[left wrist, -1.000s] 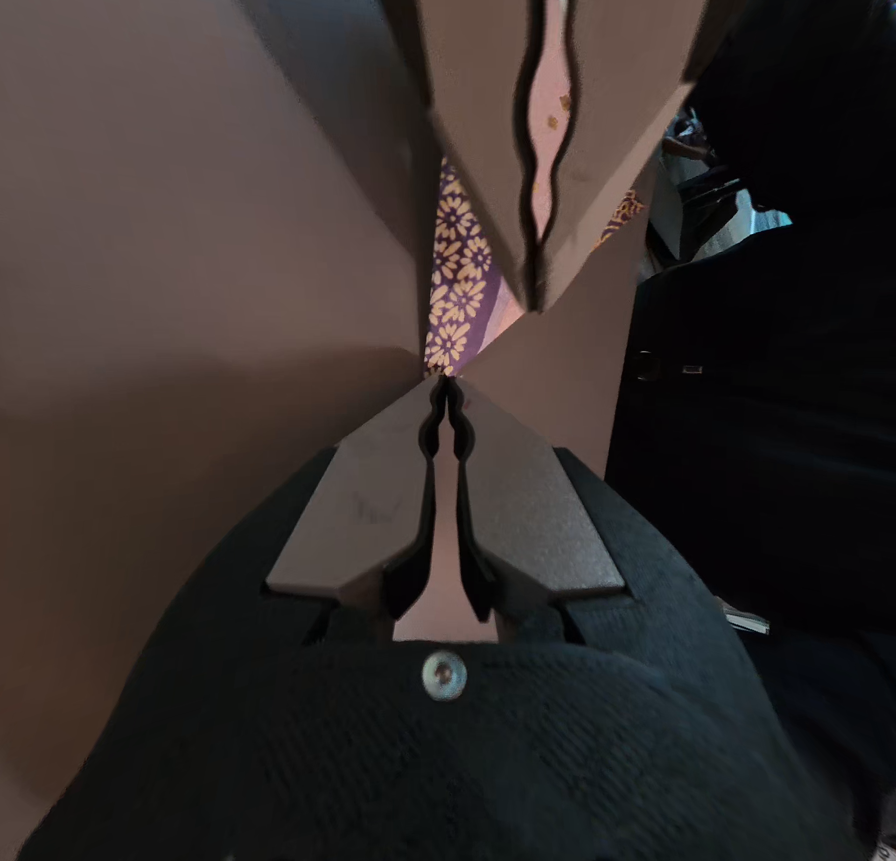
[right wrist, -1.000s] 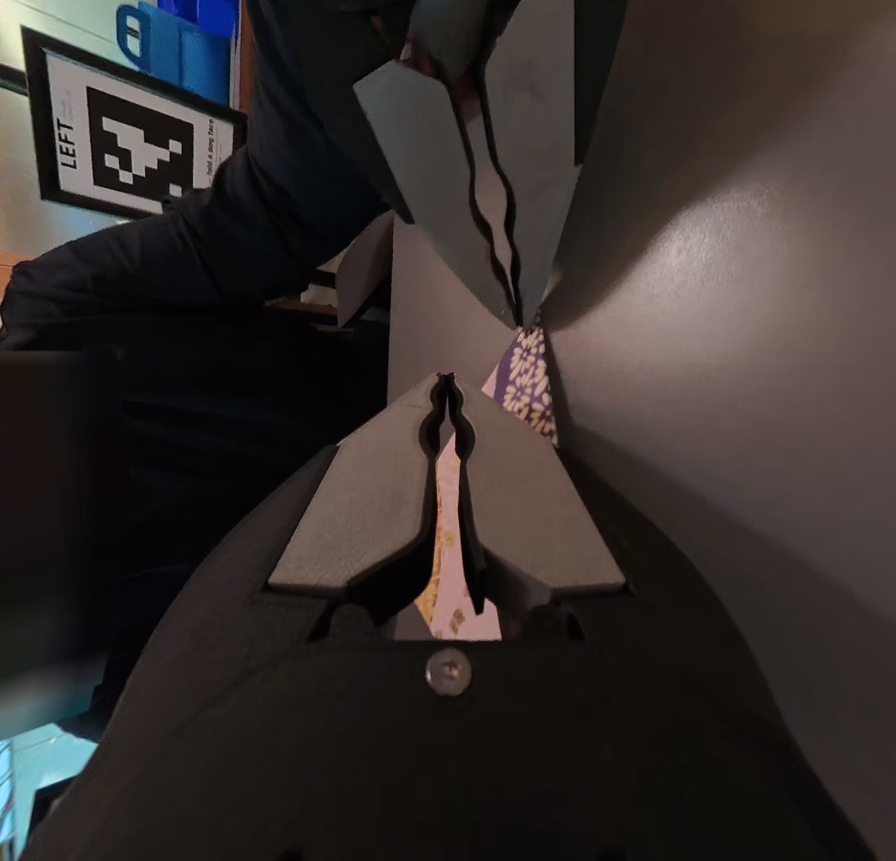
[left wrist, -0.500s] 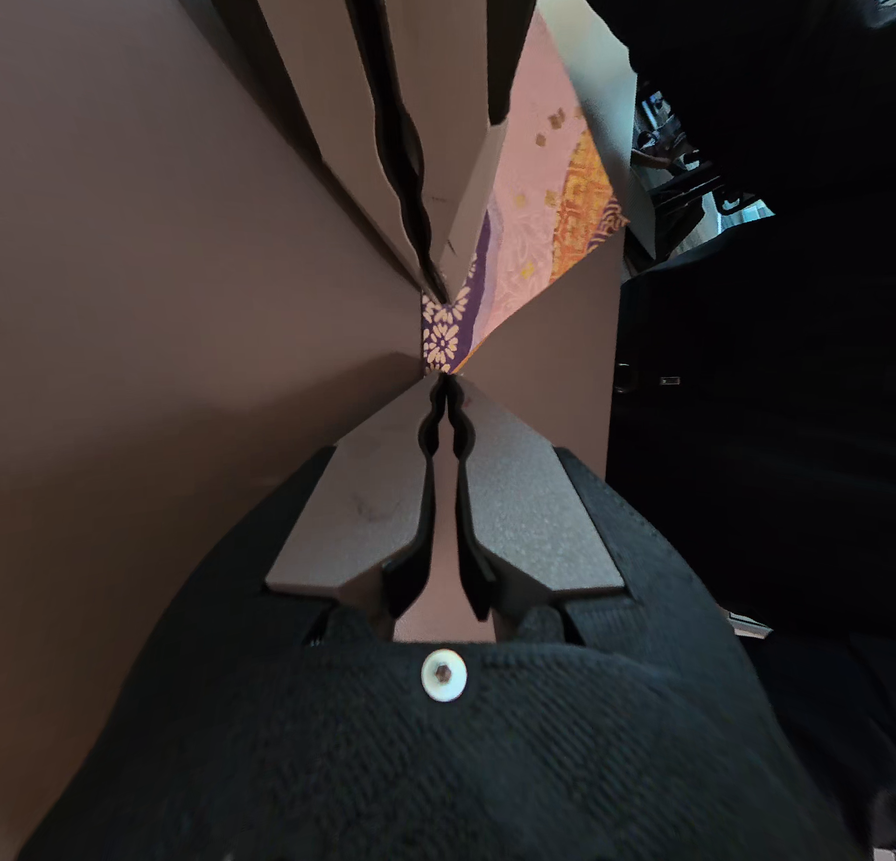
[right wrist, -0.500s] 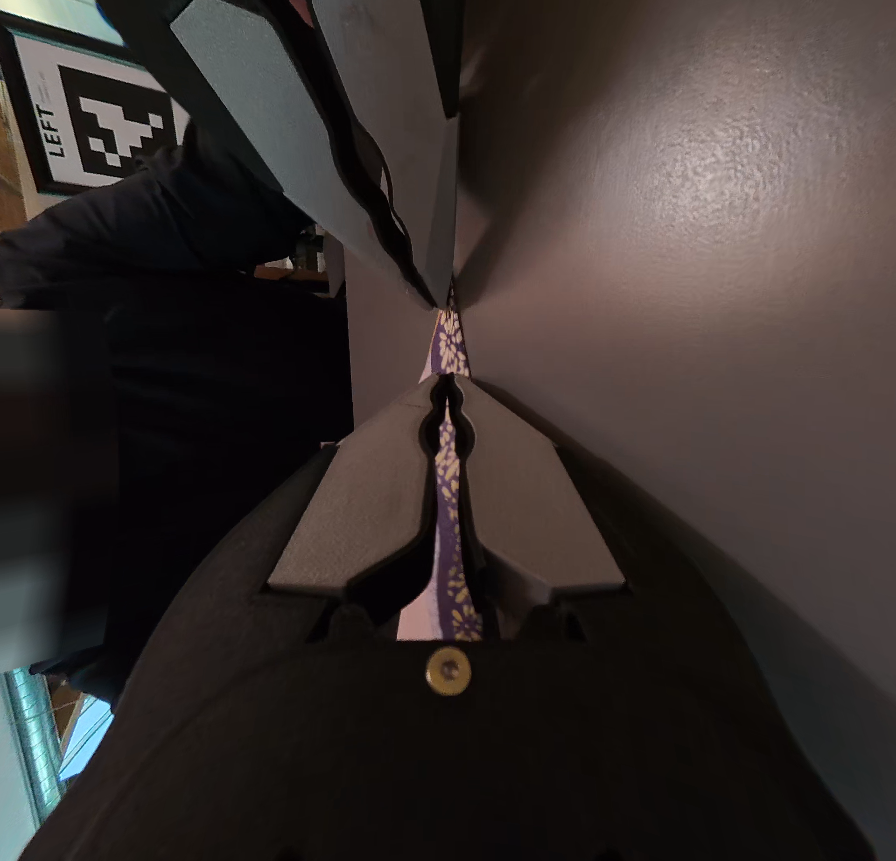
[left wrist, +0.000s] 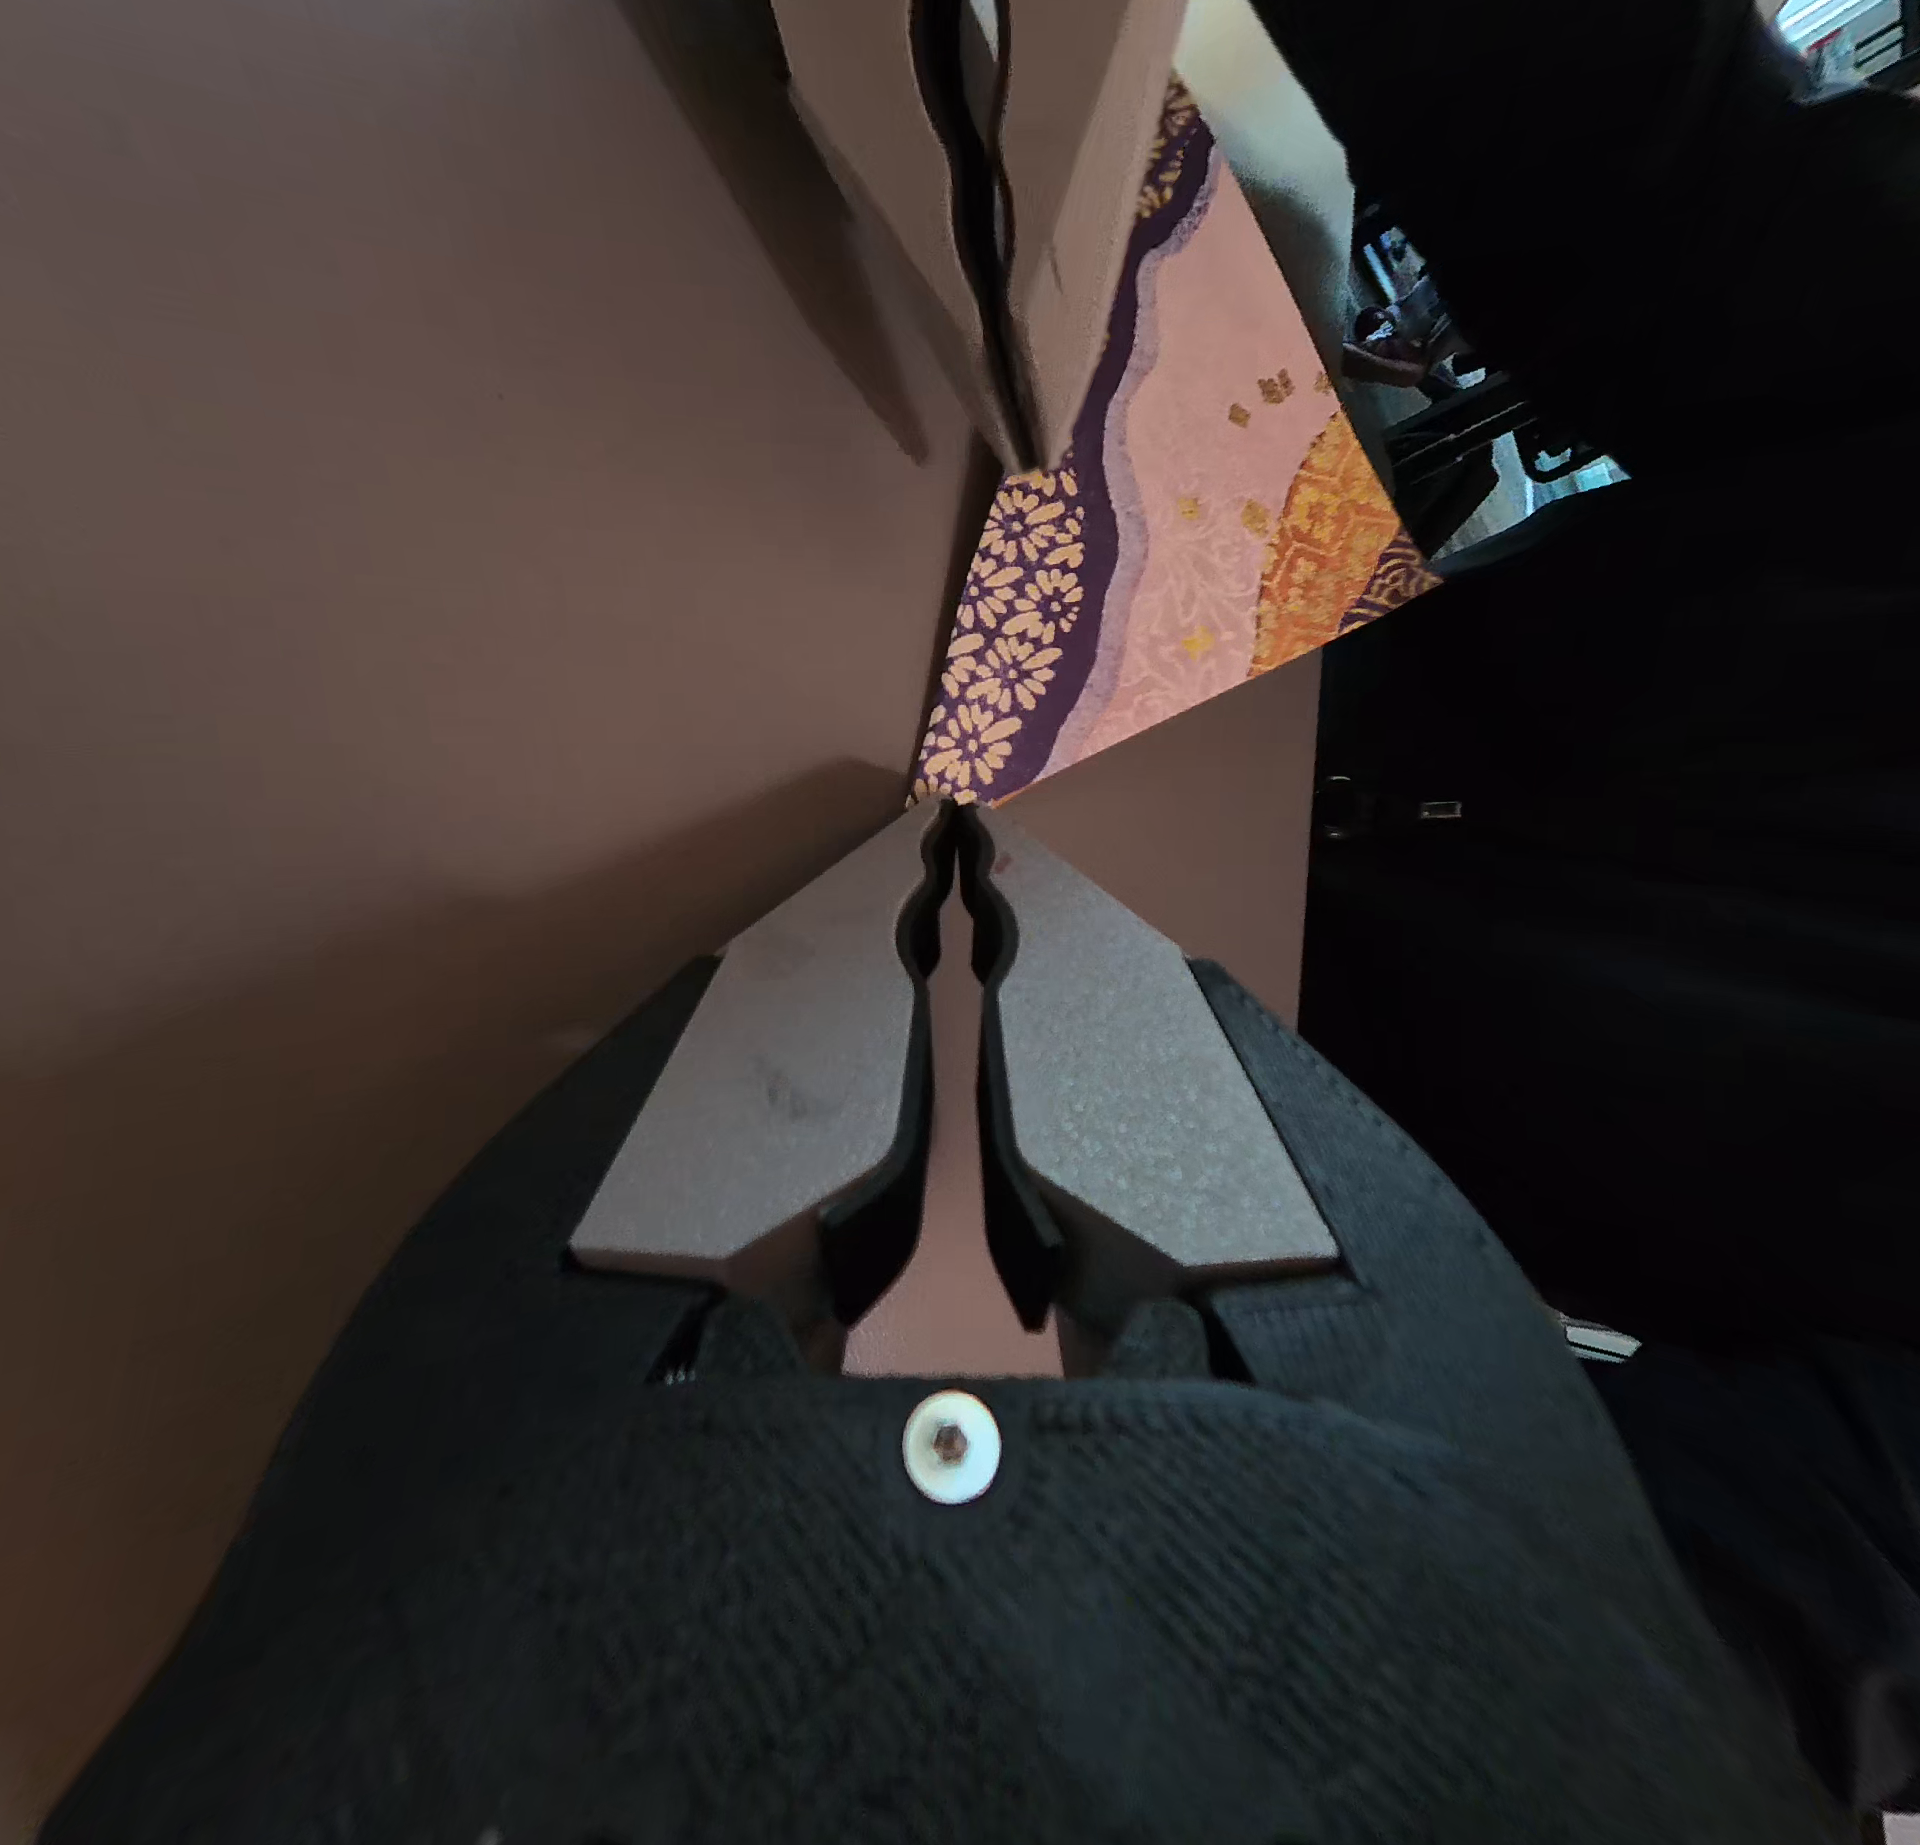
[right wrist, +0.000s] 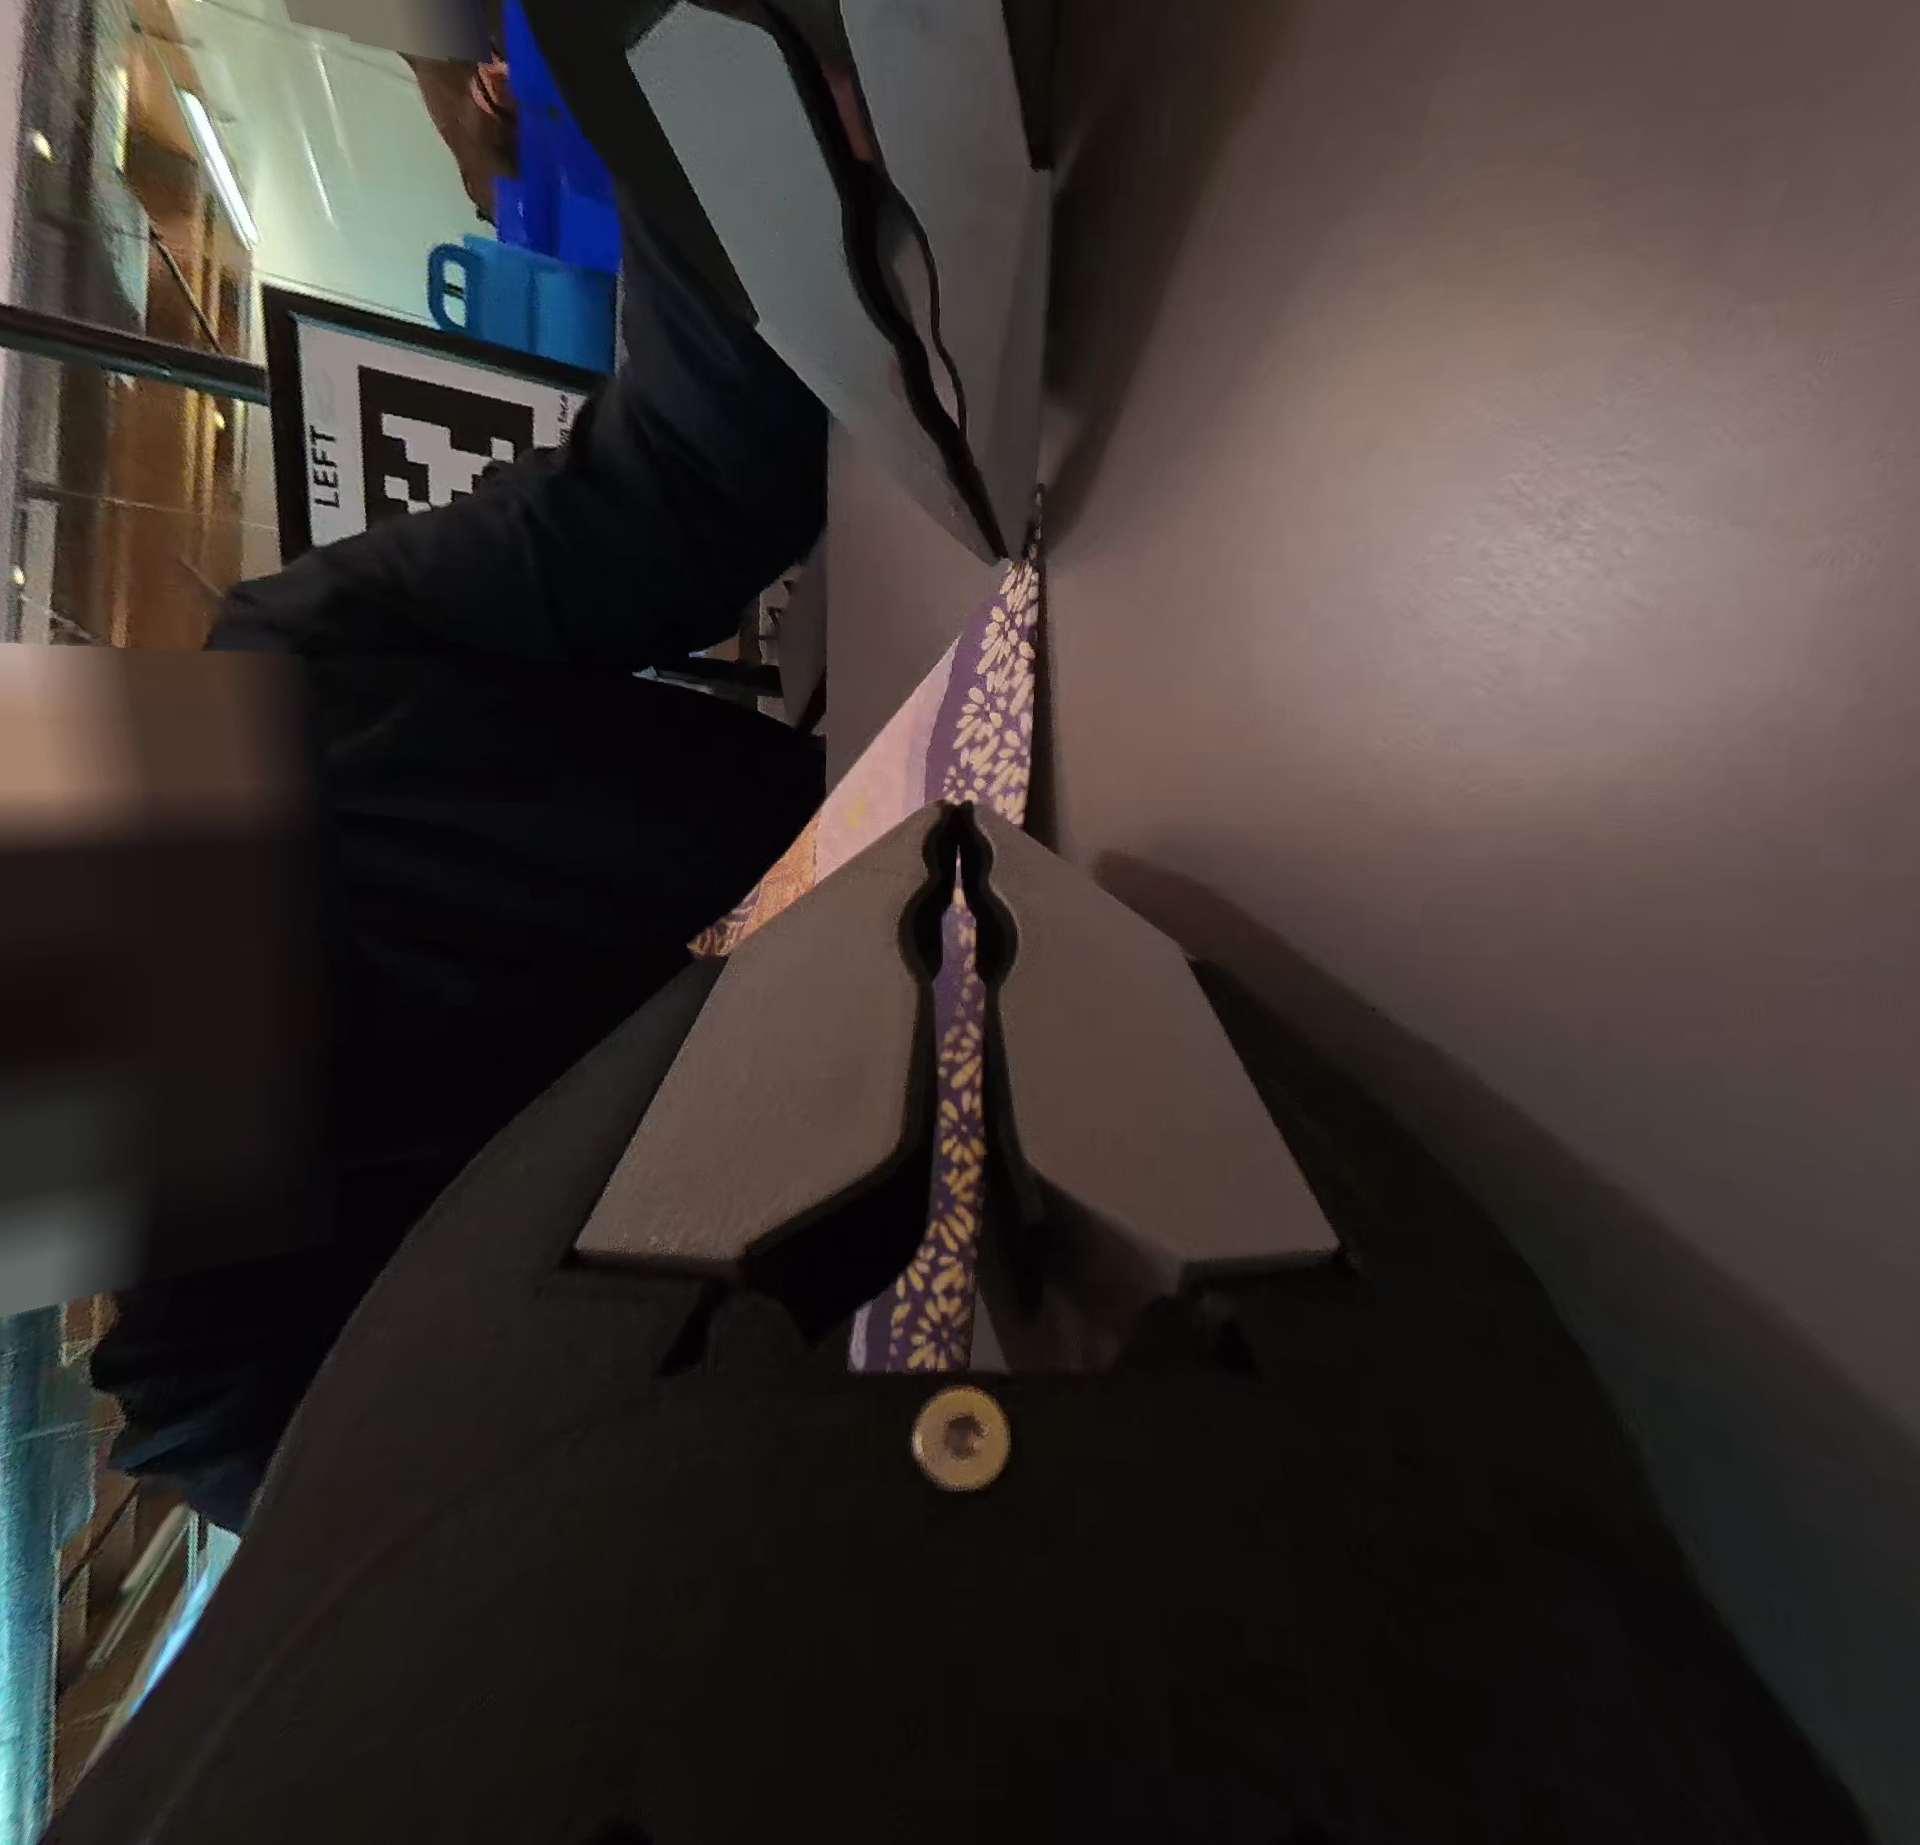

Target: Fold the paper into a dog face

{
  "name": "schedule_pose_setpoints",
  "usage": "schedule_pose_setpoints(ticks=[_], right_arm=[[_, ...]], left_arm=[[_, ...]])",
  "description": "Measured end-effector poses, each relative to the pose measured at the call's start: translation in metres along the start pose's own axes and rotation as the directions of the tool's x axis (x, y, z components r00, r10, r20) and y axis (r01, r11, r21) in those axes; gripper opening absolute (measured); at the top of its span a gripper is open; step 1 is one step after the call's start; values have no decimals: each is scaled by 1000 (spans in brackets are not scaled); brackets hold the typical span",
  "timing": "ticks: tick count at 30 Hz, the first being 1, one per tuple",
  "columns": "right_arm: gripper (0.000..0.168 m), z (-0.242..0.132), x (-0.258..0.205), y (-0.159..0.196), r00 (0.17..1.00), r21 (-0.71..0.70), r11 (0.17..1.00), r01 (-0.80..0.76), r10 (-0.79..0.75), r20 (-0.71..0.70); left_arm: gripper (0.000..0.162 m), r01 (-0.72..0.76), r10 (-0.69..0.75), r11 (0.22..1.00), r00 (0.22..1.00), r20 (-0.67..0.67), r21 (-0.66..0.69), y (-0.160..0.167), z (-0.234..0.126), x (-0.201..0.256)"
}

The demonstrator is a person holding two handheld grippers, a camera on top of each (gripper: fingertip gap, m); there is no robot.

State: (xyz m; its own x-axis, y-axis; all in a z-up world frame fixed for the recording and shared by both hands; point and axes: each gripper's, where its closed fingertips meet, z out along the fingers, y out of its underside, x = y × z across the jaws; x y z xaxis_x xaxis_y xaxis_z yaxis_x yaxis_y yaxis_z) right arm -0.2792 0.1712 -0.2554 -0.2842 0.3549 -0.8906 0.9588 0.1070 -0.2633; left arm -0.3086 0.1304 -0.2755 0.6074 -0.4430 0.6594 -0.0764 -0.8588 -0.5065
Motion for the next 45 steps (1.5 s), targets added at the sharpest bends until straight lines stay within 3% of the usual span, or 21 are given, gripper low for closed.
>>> schedule_pose_setpoints(ticks=[5, 8, 10, 13, 15, 23, 29, 45], right_arm=[[0, 33, 1, 19, 999, -148, 988, 32, -36, -21], [0, 35, 0, 18, 1000, -121, 992, 28, -29, -8], [0, 35, 0, 18, 999, -106, 993, 42, -44, -19], [0, 35, 1, 18, 998, -104, 993, 56, -59, -22], [0, 35, 0, 18, 999, -102, 993, 52, -53, -6], [0, 35, 0, 18, 998, -100, 993, 60, -60, 4], [0, 32, -1, 19, 999, -90, 996, 17, -13, 40], [0, 26, -6, 50, 1000, -147, 989, 3, -1, 14]], left_arm=[[0, -2, 2, 1000, 1000, 4, 5, 0, 0, 0], [0, -37, 37, 999, 999, 17, -3, 1, -1, 1], [0, -131, 133, 991, 990, 48, -35, 7, -4, 4], [0, -184, 193, 971, 980, -46, 152, -20, -20, 37], [0, -178, 192, 947, 981, -28, 268, -44, -28, 44], [0, -132, 137, 989, 987, 79, -66, -14, 33, 15], [0, -36, 35, 999, 999, -19, -25, -15, 32, 15], [0, -17, 17, 1000, 1000, 19, 12, -16, 24, 7]])
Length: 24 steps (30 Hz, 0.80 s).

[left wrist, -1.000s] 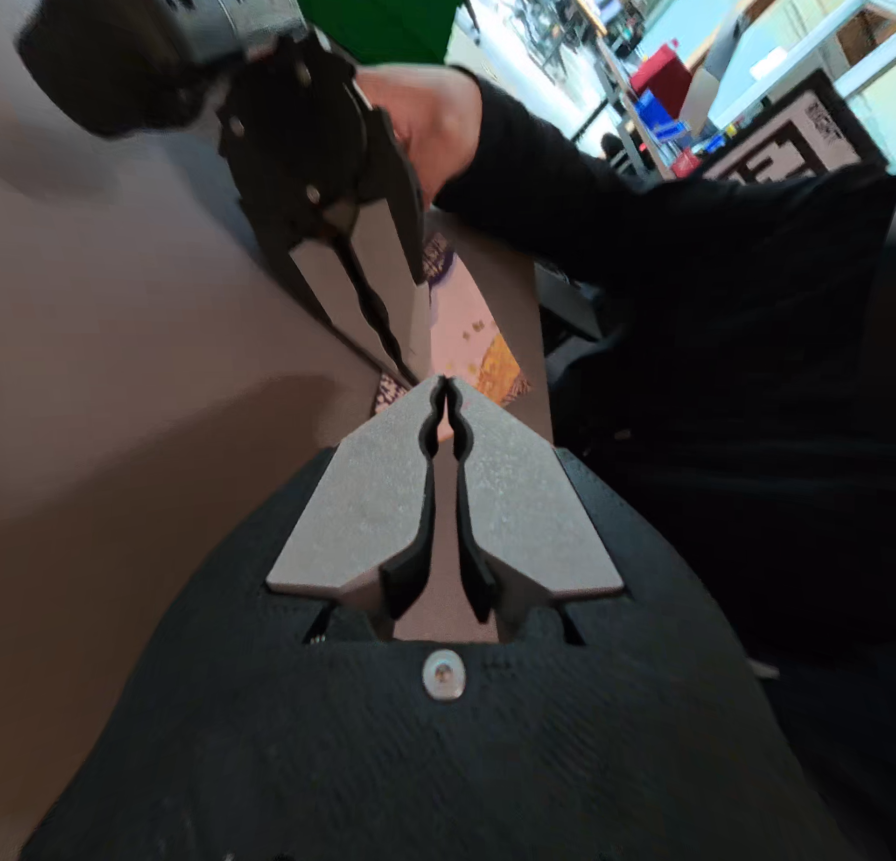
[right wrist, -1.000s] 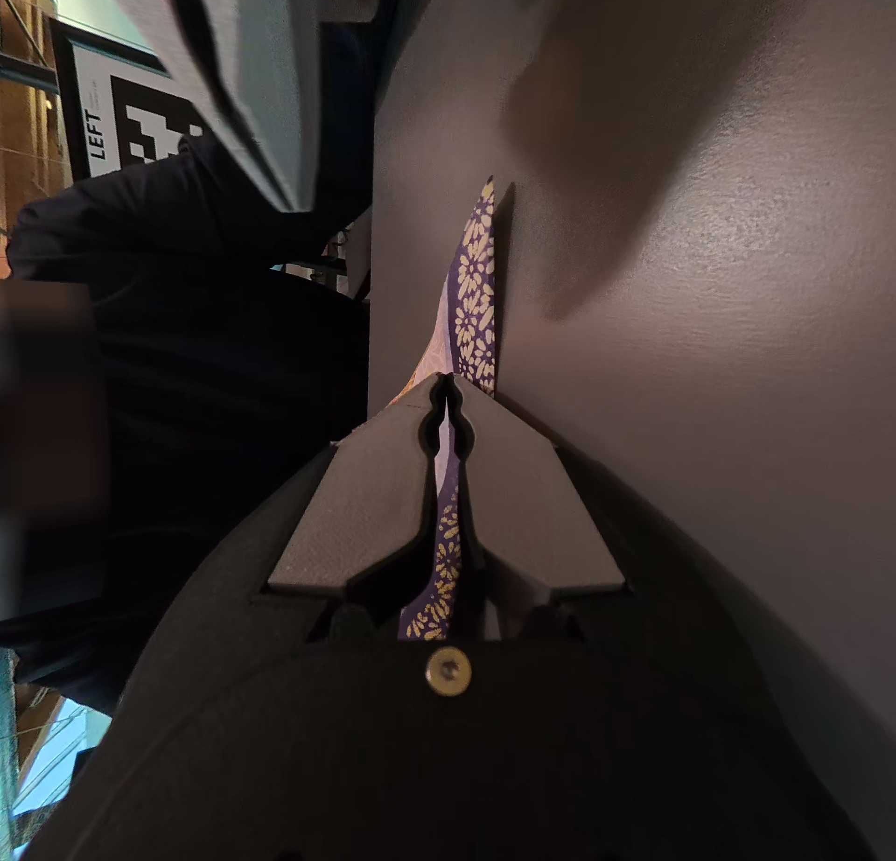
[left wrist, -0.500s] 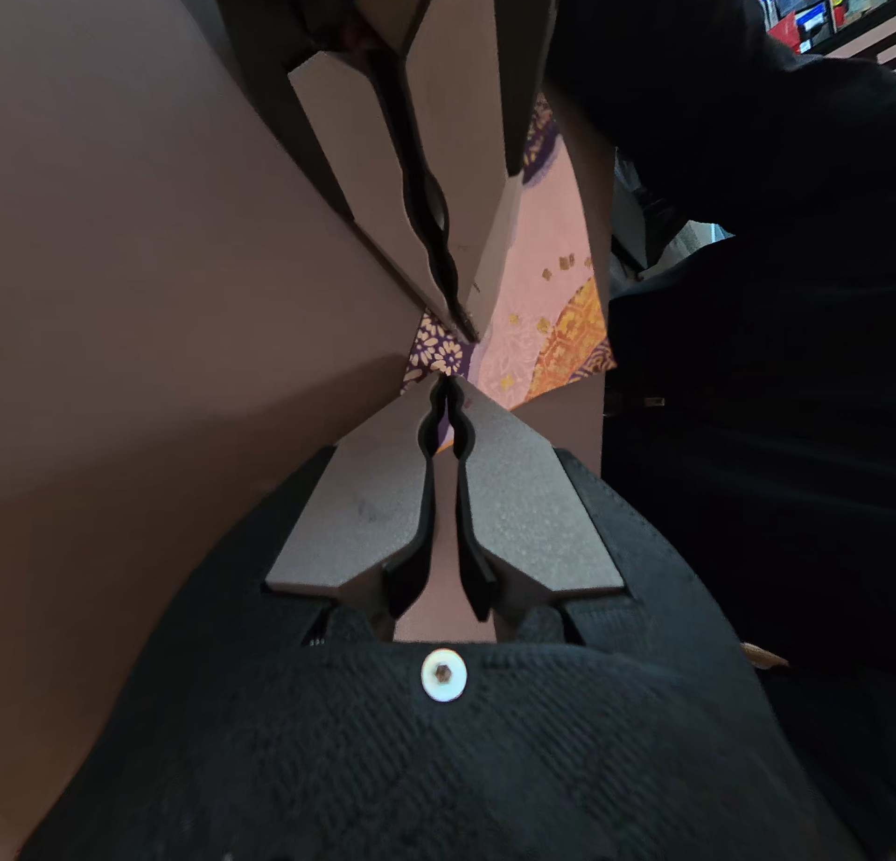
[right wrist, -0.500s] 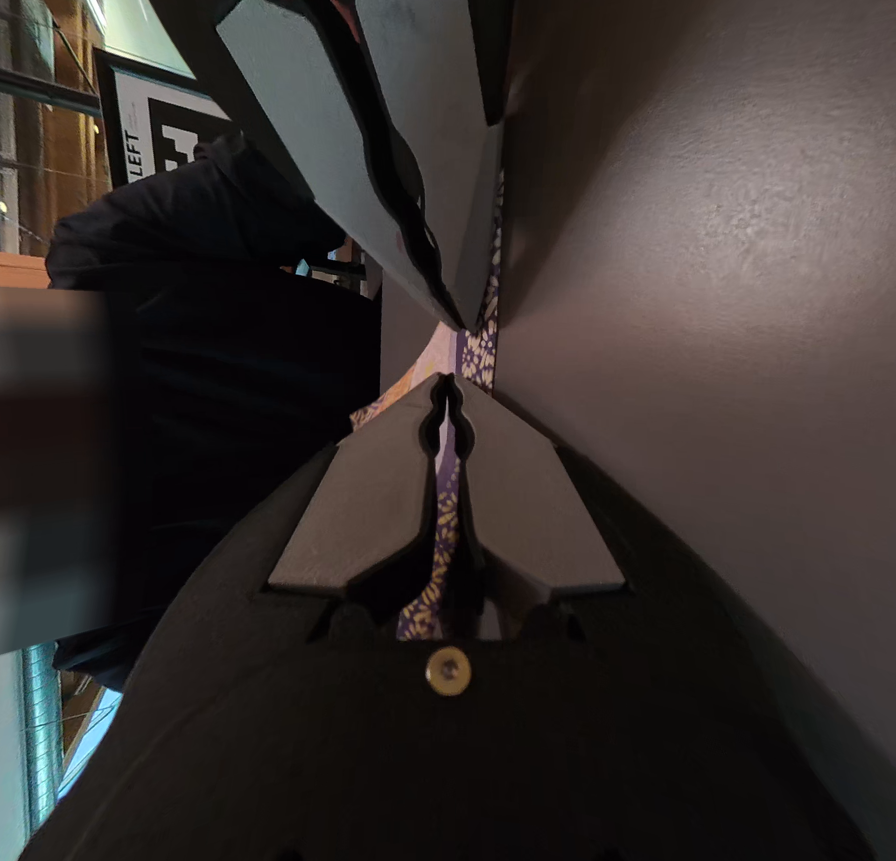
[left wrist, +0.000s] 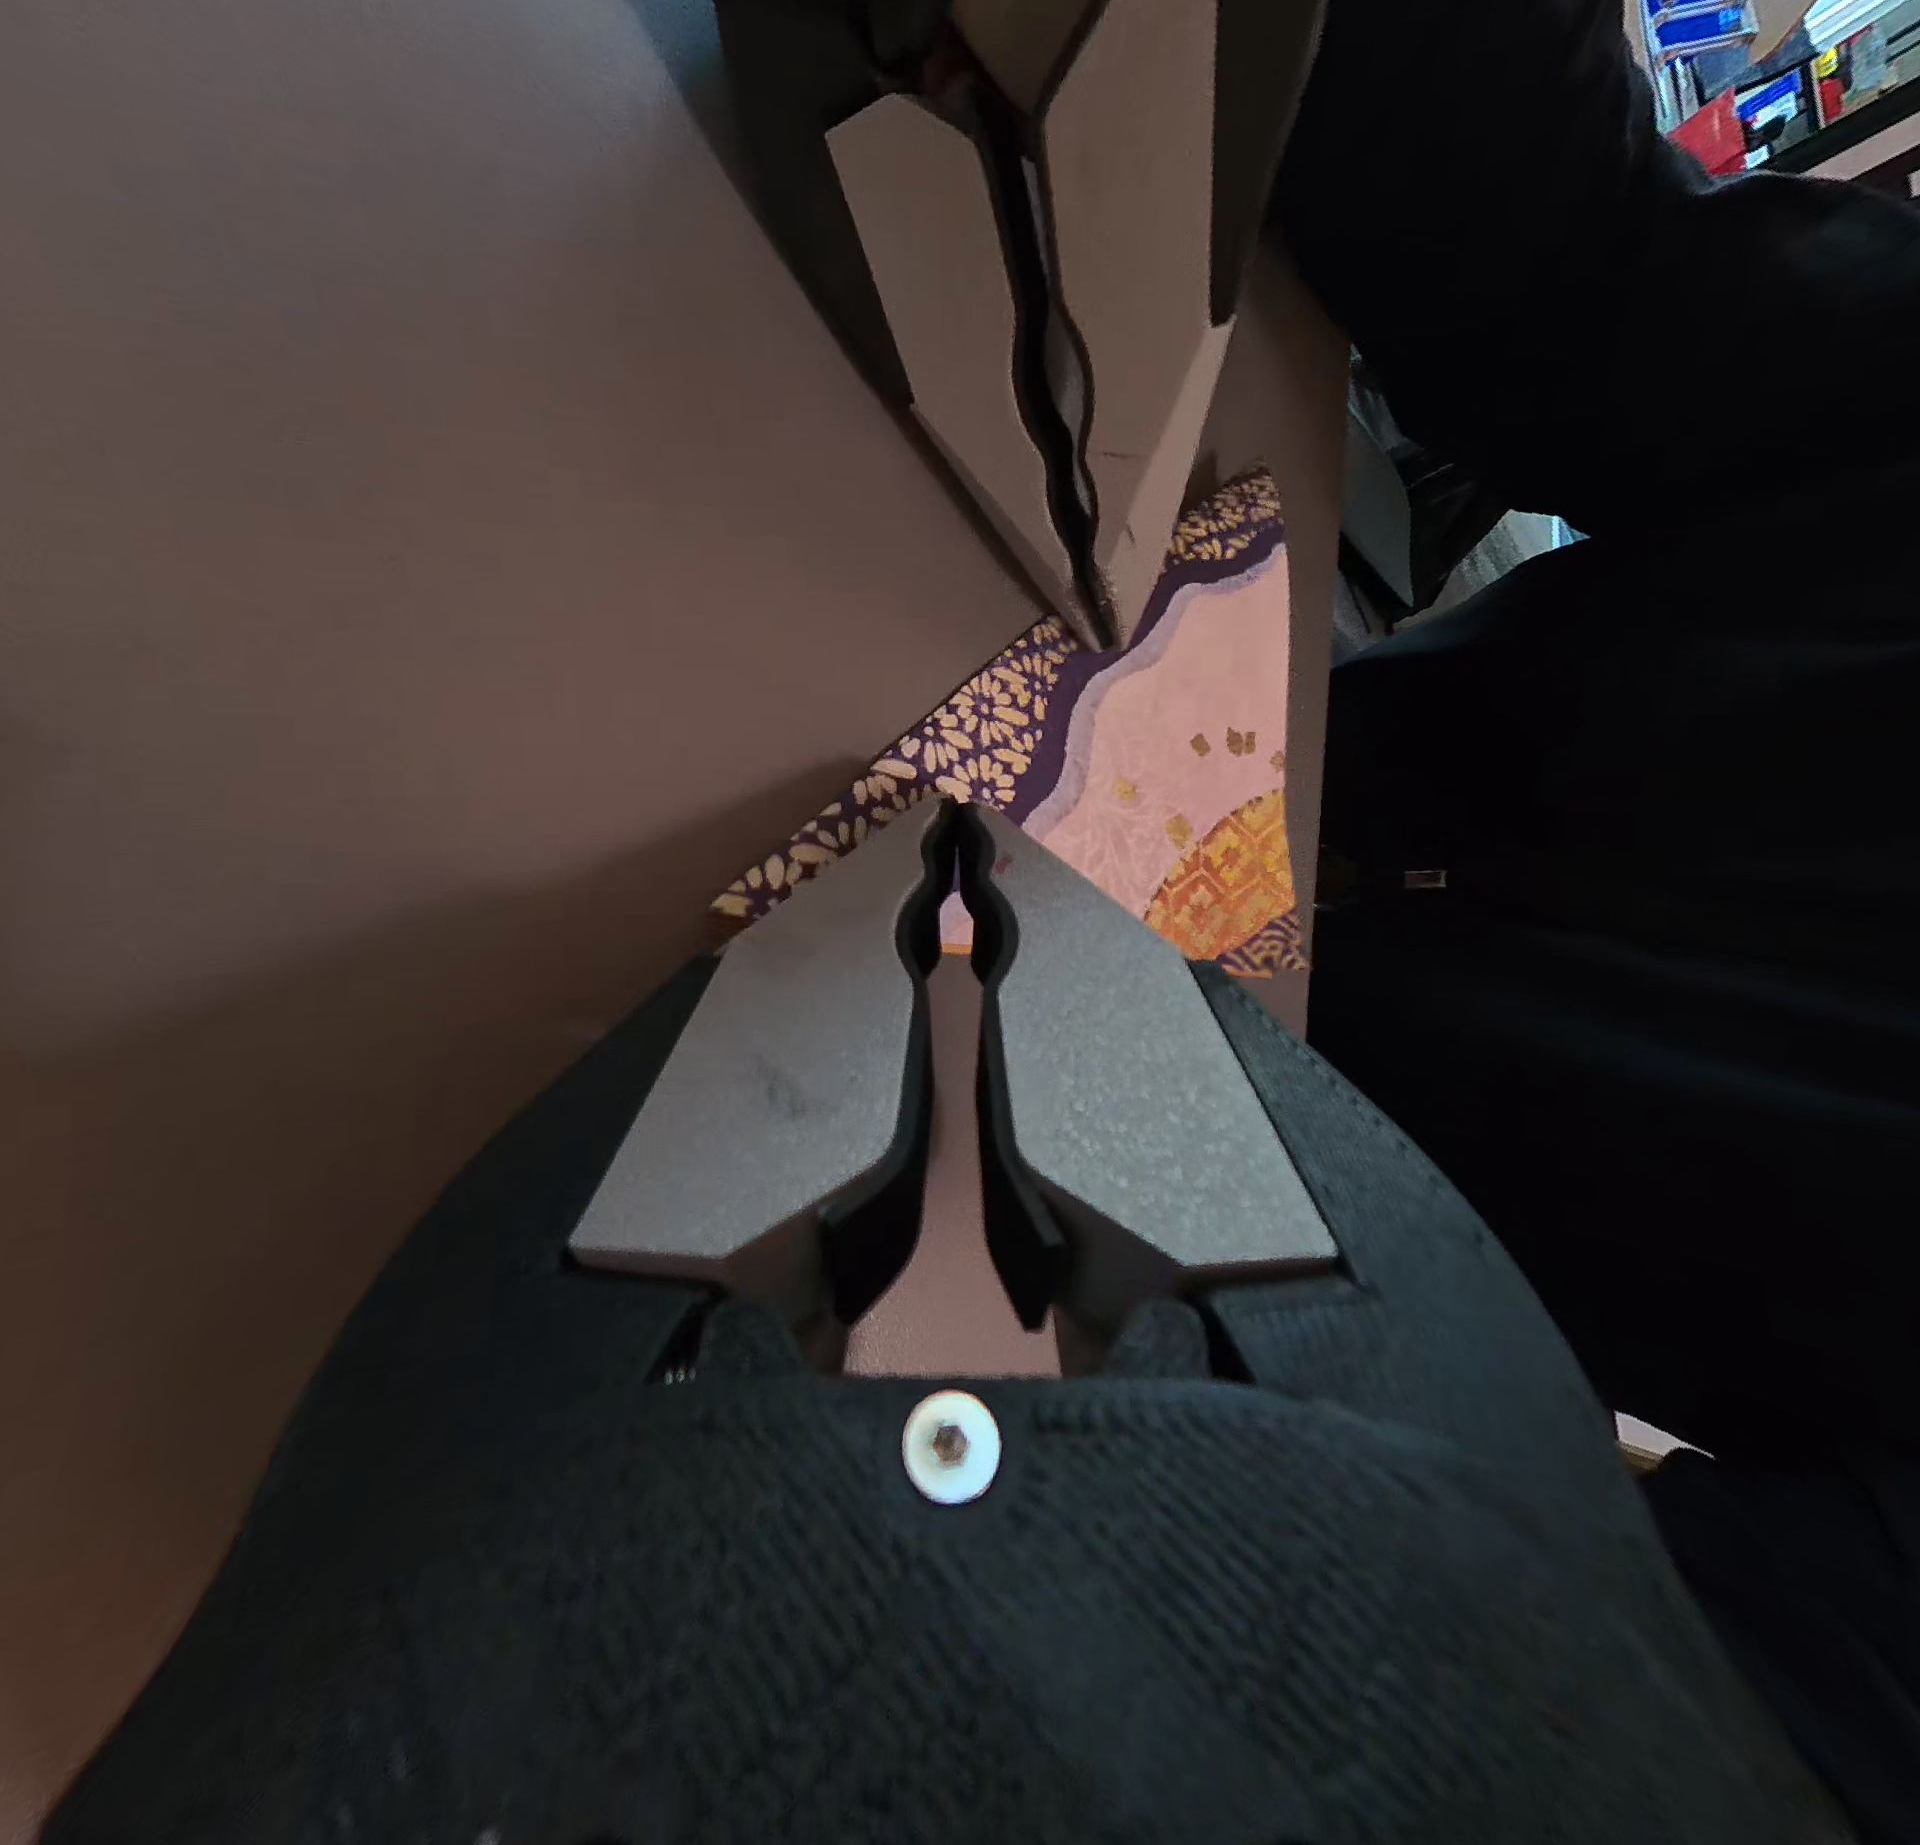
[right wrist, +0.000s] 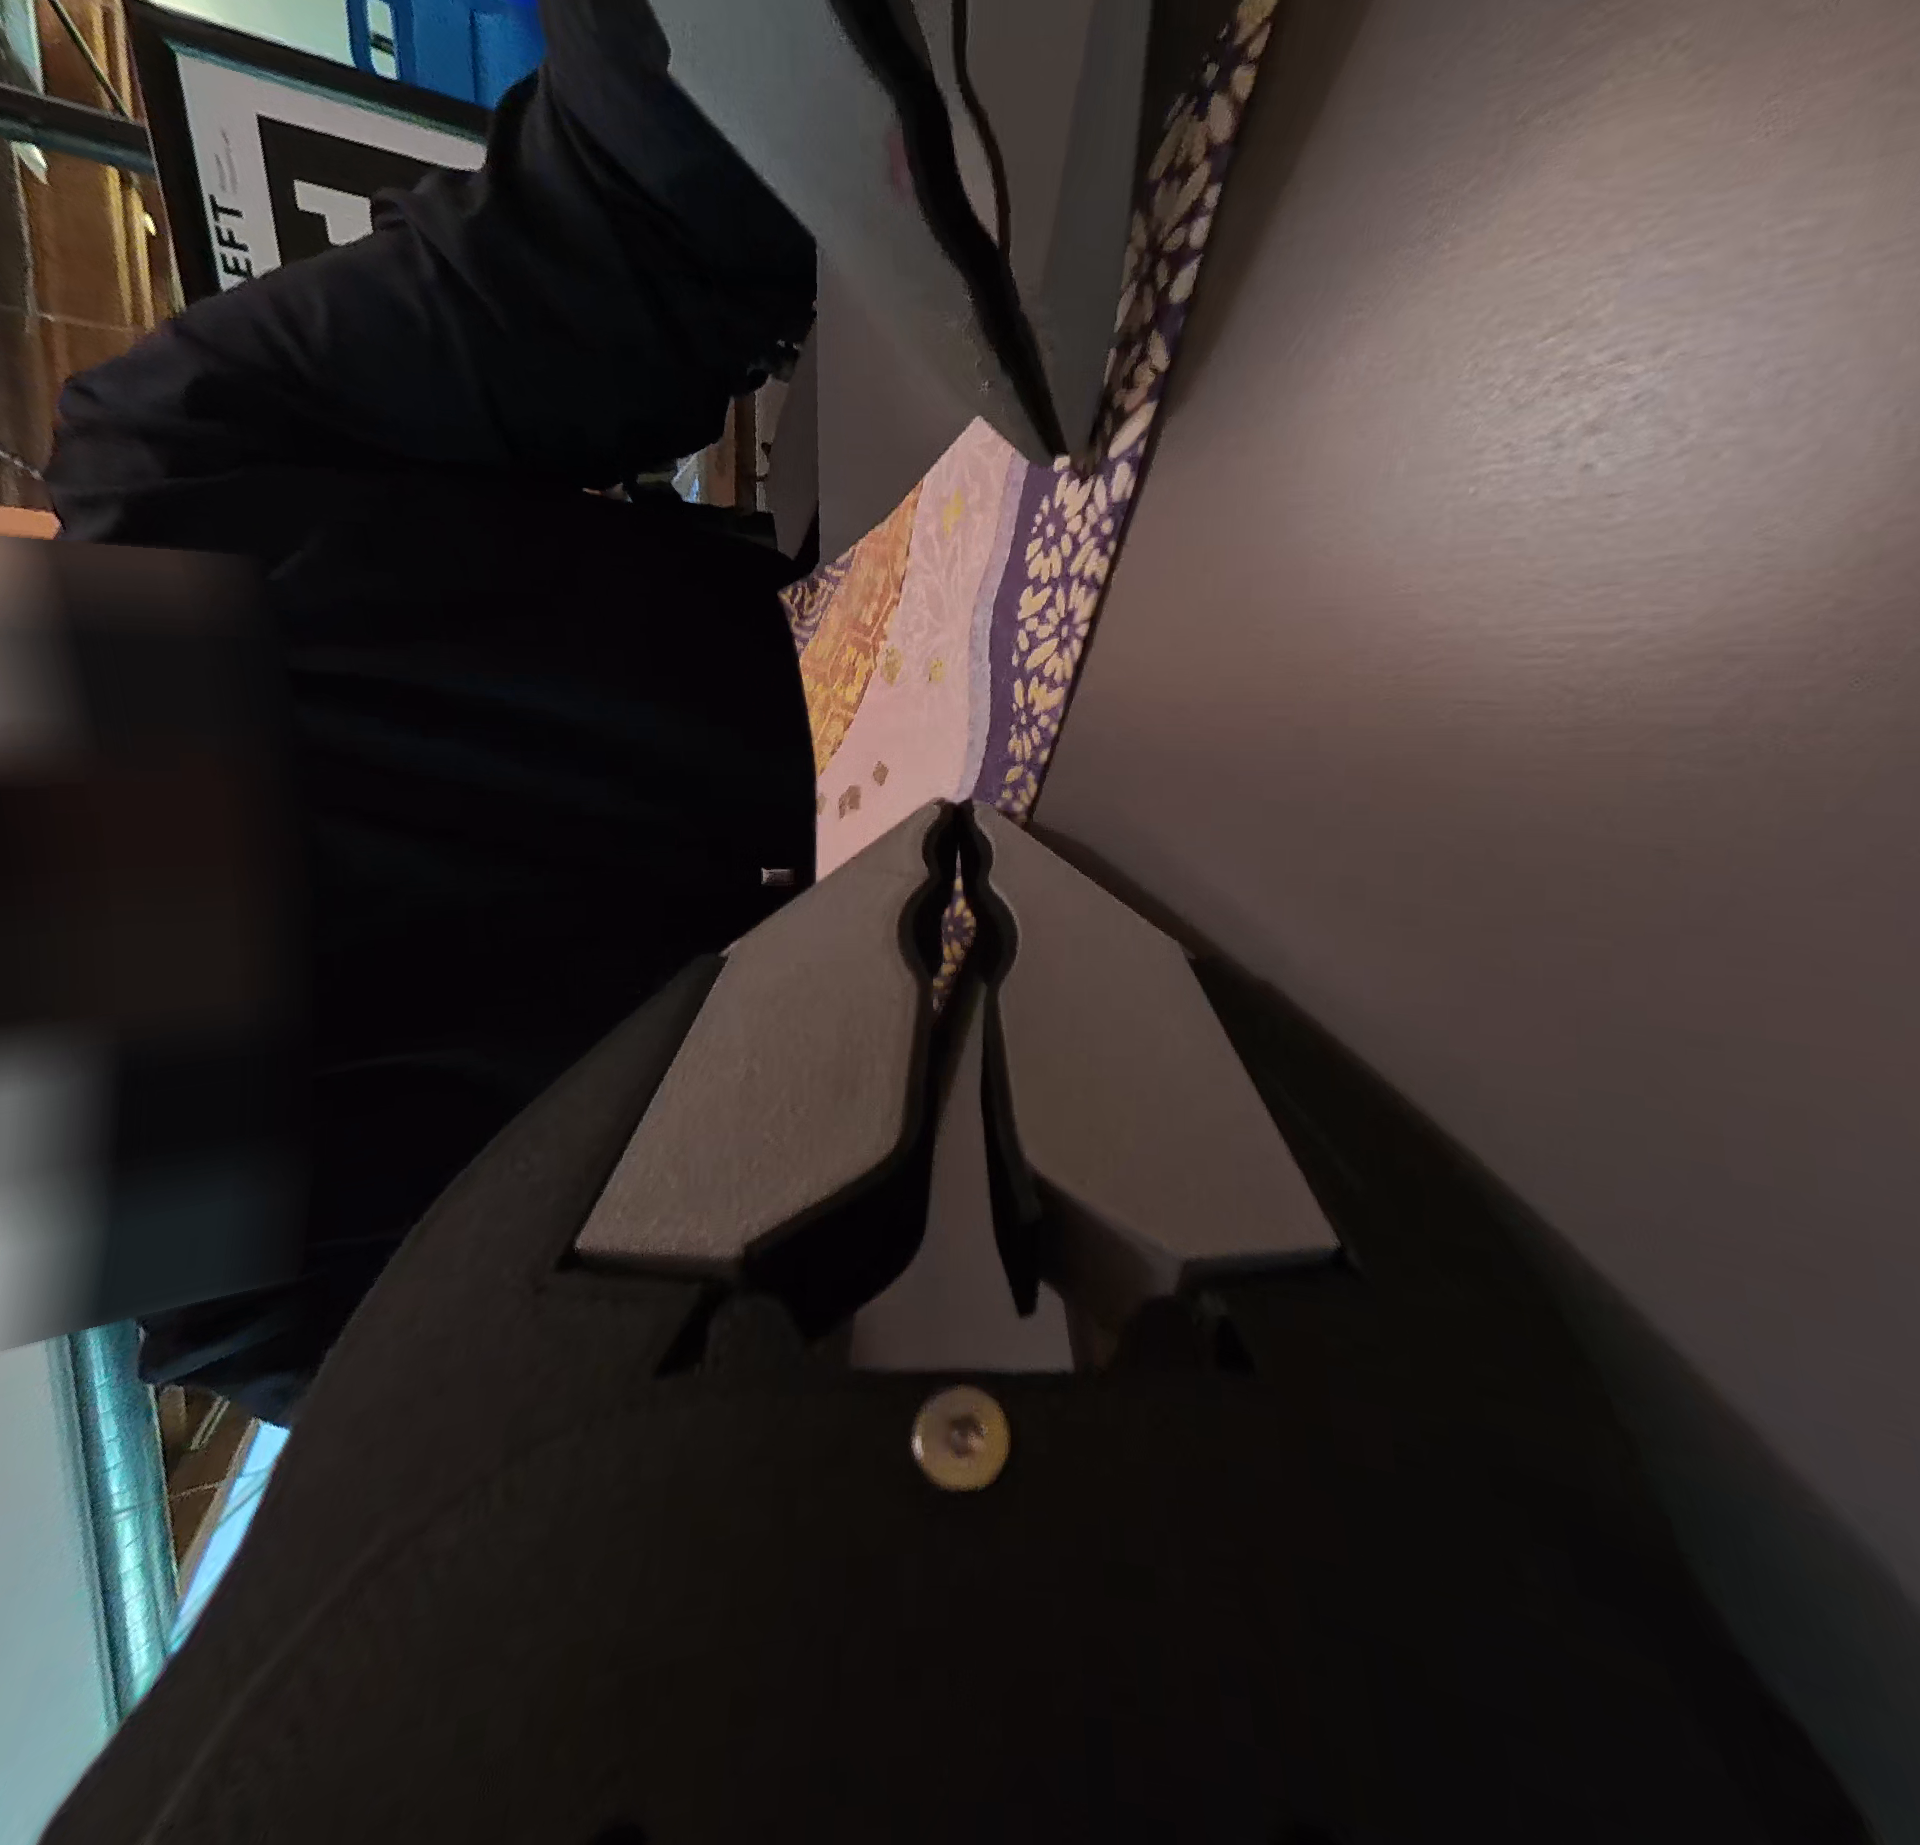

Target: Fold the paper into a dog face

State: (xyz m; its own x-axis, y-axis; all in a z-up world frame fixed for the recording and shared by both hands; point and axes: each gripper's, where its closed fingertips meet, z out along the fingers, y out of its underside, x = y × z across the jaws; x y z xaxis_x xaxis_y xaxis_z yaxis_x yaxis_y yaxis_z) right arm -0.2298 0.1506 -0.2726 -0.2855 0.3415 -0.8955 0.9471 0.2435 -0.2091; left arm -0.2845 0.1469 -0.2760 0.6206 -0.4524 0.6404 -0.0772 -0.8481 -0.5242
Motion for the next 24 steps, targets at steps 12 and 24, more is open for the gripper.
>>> schedule_pose_setpoints(ticks=[12, 24], right_arm=[[0, 13, -11, 29, 1000, -27, 999, 23, -23, -13], [0, 18, -24, 63, 998, -50, 998, 28, -25, 57]], left_arm=[[0, 3, -3, 1000, 1000, 6, 6, 0, 0, 0], [0, 14, -14, 1000, 1000, 1, 8, 1, 0, 0]])
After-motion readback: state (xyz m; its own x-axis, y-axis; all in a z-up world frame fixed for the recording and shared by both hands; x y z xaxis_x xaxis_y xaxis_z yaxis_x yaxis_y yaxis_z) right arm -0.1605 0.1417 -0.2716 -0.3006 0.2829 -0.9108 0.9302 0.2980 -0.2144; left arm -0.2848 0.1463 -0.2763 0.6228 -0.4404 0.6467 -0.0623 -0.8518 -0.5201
